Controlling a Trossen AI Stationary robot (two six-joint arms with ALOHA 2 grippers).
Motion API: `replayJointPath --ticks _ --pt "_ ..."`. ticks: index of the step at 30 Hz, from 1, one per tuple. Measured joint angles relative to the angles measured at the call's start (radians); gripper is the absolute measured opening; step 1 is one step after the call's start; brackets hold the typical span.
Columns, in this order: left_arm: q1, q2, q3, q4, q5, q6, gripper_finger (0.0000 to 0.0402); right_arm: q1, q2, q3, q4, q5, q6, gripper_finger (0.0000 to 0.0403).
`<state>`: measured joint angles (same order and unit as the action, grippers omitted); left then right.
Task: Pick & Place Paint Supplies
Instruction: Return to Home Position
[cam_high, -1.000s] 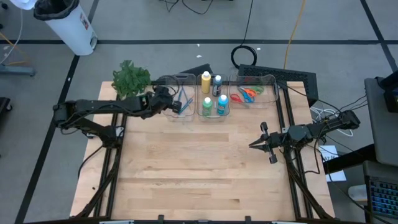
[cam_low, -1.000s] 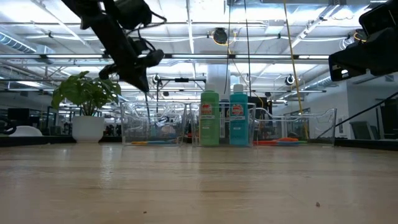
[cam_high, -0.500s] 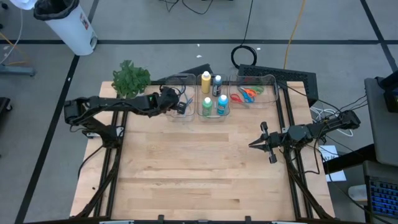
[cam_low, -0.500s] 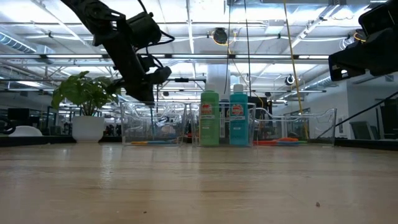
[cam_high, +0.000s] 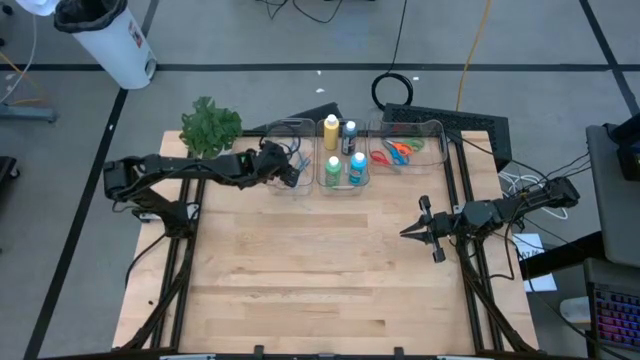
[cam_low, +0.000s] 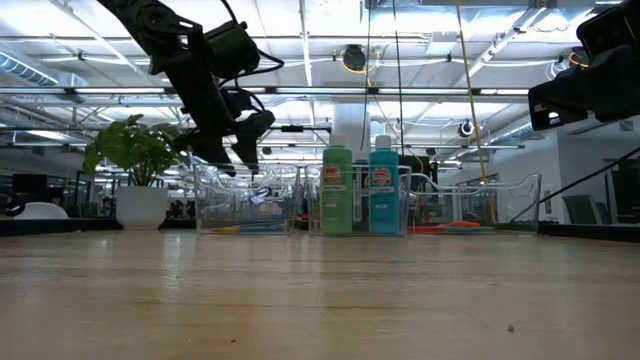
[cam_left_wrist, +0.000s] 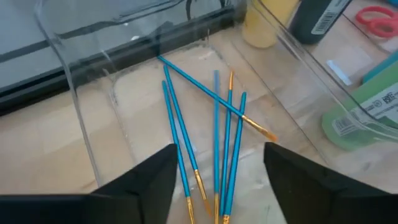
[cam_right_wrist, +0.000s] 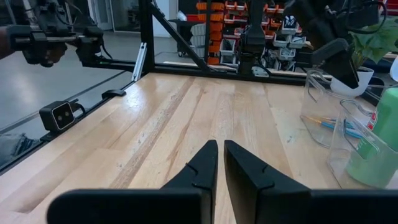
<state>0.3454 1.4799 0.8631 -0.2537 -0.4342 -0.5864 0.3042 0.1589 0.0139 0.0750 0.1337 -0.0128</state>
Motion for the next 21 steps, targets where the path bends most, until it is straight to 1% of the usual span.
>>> replayJointPath --ticks 5,8,10,12,16,19,21 --pt "0.001 -0.023 0.017 0.002 0.001 0.047 0.0282 0.0 0.0 0.0 0.0 0.0 0.0 0.0018" --pt "0.001 -0.074 0.047 0.0 0.003 0.07 0.0293 0.0 0.0 0.0 0.001 0.0 0.0 0.0018" --pt "0.0 -0.12 0.074 -0.012 0.035 0.091 0.0298 0.0 0.0 0.0 0.001 0.0 0.0 0.0018" --pt "0.0 -0.179 0.097 -0.023 0.107 0.117 0.0301 0.0 0.0 0.0 0.001 -0.002 0.0 0.0018" --pt "-0.013 -0.317 0.142 -0.036 0.323 0.169 0.0297 0.0 0.0 0.0 0.001 -0.003 0.0 0.0018" --pt "-0.024 -0.427 0.167 -0.032 0.486 0.175 0.0295 0.0 0.0 0.0 0.001 -0.003 0.0 0.0018" --pt "-0.028 -0.496 0.176 -0.029 0.568 0.175 0.0294 0.0 0.0 0.0 0.001 -0.003 0.001 0.0018"
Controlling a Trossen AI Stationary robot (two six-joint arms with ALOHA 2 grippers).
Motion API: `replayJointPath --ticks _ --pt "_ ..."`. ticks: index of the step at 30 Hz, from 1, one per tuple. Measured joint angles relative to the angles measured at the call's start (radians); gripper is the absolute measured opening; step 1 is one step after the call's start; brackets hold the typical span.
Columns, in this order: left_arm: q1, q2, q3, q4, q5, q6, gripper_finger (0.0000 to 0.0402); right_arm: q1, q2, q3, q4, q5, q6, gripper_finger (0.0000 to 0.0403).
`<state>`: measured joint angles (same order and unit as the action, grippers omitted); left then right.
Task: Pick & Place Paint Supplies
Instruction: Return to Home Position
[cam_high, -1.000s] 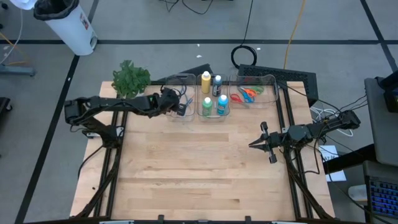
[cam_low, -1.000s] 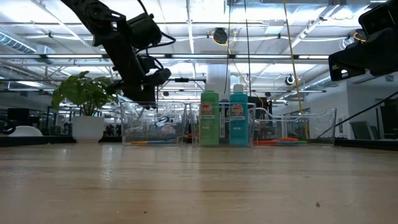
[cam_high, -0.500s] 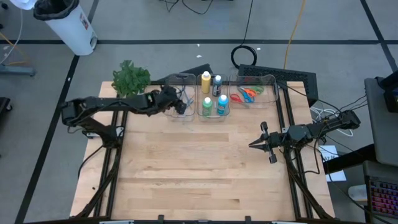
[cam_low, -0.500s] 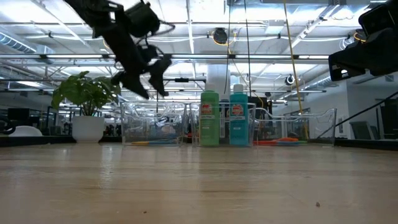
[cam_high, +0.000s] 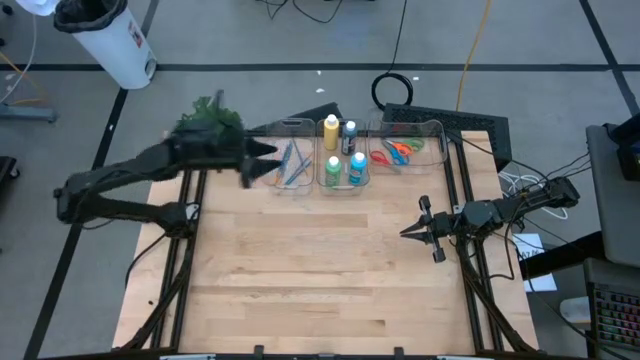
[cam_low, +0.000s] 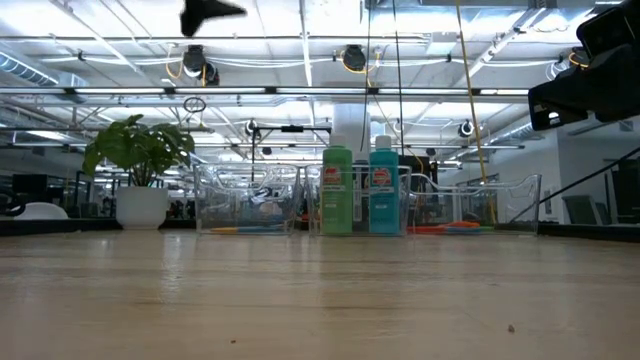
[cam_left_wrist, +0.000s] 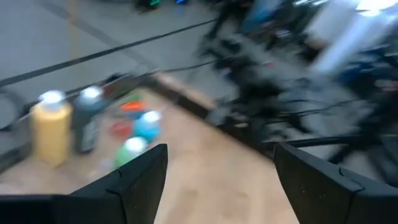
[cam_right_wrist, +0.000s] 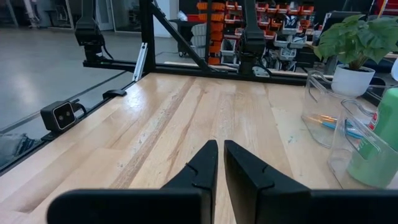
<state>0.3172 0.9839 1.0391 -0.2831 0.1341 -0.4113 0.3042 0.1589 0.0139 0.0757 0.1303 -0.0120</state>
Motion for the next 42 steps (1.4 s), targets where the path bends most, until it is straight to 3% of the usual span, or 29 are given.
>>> replayJointPath --ticks 7,12,15,19,25,35,40,42 --pt "0.0 -0.249 0.0 -0.012 0.138 0.007 0.0294 0.0 0.0 0.0 0.001 0.0 0.0 0.0018" --pt "0.0 -0.386 0.0 -0.137 0.209 0.108 0.0294 0.0 0.0 0.0 0.002 0.0 0.0 0.0018" --pt "0.0 -0.46 -0.012 -0.255 0.198 0.167 0.0294 0.0 0.0 0.0 0.002 0.0 0.0 0.0018" --pt "0.0 -0.561 -0.108 -0.288 0.083 0.155 0.0294 0.0 0.0 0.0 0.001 0.0 0.0 0.0018" --pt "0.0 -0.714 -0.383 -0.056 0.029 0.144 0.0294 0.0 0.0 0.0 0.001 0.0 0.0 0.0018" --pt "-0.004 -0.794 -0.871 0.539 0.173 0.115 0.0294 0.0 0.0 0.0 0.001 -0.001 0.001 0.0018" --pt "-0.039 -0.795 -1.024 0.747 0.197 0.144 0.0294 0.0 0.0 0.0 0.001 -0.001 0.005 0.0018" --pt "-0.059 -0.795 -1.023 0.694 0.194 0.169 0.0294 0.0 0.0 0.0 0.002 0.0 0.002 0.0018"
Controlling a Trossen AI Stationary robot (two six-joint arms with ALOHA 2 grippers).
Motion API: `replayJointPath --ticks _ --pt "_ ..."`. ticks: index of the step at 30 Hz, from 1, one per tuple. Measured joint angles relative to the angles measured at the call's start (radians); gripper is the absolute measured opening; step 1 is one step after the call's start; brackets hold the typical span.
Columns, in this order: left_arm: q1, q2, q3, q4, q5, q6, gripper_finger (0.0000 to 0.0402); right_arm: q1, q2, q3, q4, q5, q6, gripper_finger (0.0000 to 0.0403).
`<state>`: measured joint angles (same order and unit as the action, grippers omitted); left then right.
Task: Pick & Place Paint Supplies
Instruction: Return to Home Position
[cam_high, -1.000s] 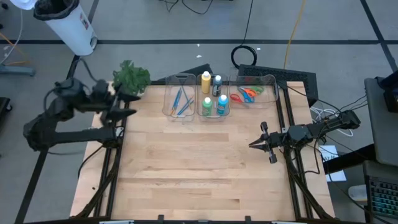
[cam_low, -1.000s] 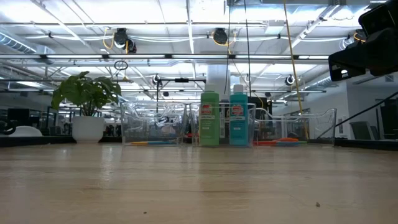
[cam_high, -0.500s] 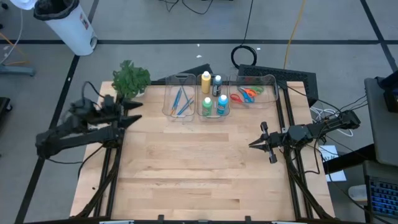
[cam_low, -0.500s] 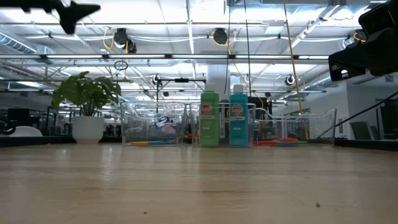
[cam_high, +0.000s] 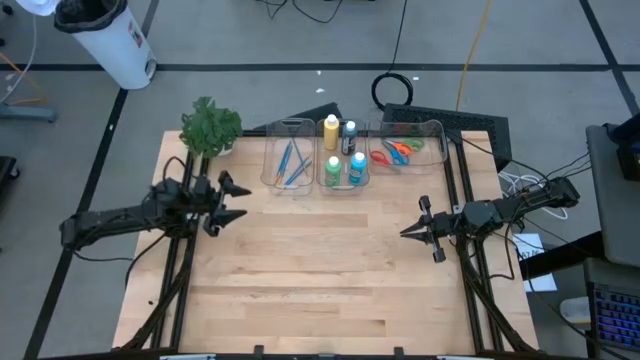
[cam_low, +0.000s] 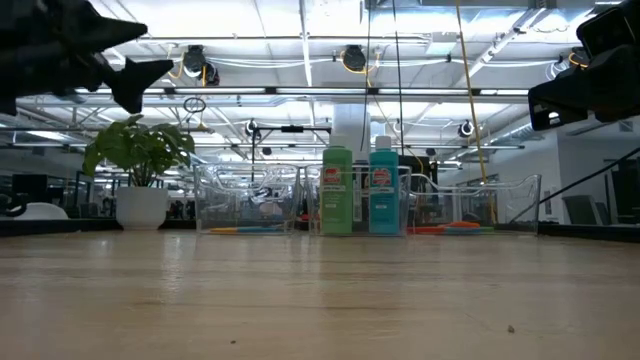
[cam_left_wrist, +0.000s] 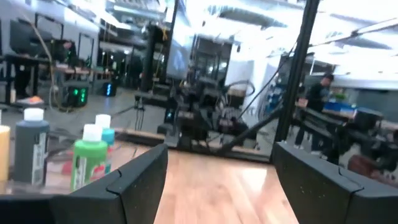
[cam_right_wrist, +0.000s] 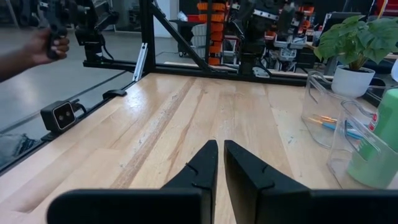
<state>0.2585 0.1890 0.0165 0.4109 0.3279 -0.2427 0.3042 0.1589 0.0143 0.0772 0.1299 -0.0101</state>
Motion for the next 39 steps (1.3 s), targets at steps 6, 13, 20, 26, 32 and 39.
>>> replayJointPath --ticks 6,13,20,26,32,39 --pt "-0.057 -0.001 0.001 -0.089 -0.04 0.086 0.0294 0.0 -0.003 0.002 0.0 0.0 -0.002 0.0018" --pt "-0.092 -0.001 0.001 -0.245 -0.22 0.136 0.0294 0.0 -0.027 0.011 0.002 0.0 -0.025 0.0018" --pt "-0.115 -0.001 -0.001 -0.28 -0.281 0.118 0.0294 0.0 -0.027 0.011 -0.003 -0.001 0.014 0.0018" --pt "-0.115 0.008 -0.001 -0.306 -0.298 0.21 0.0294 0.0 -0.027 0.011 0.002 -0.001 0.02 0.0018" --pt "-0.115 0.007 -0.001 -0.304 -0.298 0.212 0.0294 0.0 -0.027 0.011 0.001 -0.001 0.07 0.0018" --pt "-0.115 0.007 -0.001 -0.304 -0.298 0.212 0.0294 0.0 -0.027 0.011 0.001 -0.001 0.187 0.0018"
